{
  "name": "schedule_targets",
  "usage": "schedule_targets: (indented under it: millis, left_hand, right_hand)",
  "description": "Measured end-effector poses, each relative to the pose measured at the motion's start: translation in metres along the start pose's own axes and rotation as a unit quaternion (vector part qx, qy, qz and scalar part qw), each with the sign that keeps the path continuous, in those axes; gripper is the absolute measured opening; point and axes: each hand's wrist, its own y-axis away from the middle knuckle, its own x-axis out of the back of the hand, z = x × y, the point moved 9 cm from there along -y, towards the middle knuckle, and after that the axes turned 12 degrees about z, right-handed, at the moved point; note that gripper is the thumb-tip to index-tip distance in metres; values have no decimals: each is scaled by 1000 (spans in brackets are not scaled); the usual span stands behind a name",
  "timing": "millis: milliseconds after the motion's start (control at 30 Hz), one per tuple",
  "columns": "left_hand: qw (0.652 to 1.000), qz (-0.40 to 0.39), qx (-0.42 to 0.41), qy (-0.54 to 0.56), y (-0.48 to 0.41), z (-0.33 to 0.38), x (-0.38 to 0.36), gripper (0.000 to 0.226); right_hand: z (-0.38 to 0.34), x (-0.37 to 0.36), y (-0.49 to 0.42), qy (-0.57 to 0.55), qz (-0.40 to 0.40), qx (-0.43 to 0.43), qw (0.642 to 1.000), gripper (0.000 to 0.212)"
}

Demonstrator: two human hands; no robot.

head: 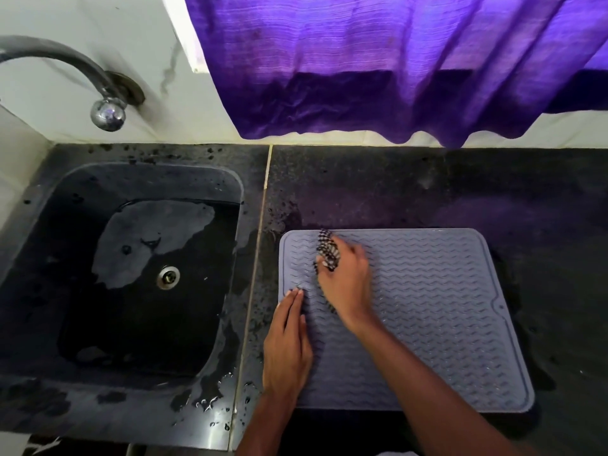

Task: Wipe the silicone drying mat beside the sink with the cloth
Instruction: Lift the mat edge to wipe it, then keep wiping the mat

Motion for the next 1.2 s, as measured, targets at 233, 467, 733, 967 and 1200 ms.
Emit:
schedule_targets:
  millis: [233,467,733,967,1200]
  left_hand:
    - [999,-17,9,42,-2,-6,5,56]
    - [996,49,16,77,-16,-15,26,36]
    - [990,-15,-131,-58,-24,32,-20,51]
    - [961,-57,-173,-209,-27,19,-51,63]
    - [959,-68,-163,-222,-27,20,-50,65]
  right_hand:
    - [-44,-40,25,1,-61,36,997,54]
    - [-41,-50,17,-105,-56,-62,991,39]
    - [26,38,-25,-18,71,-5,997,38]
    - [91,105,-57,85,78,34,993,39]
    - [145,172,-73,131,127,-37,982,39]
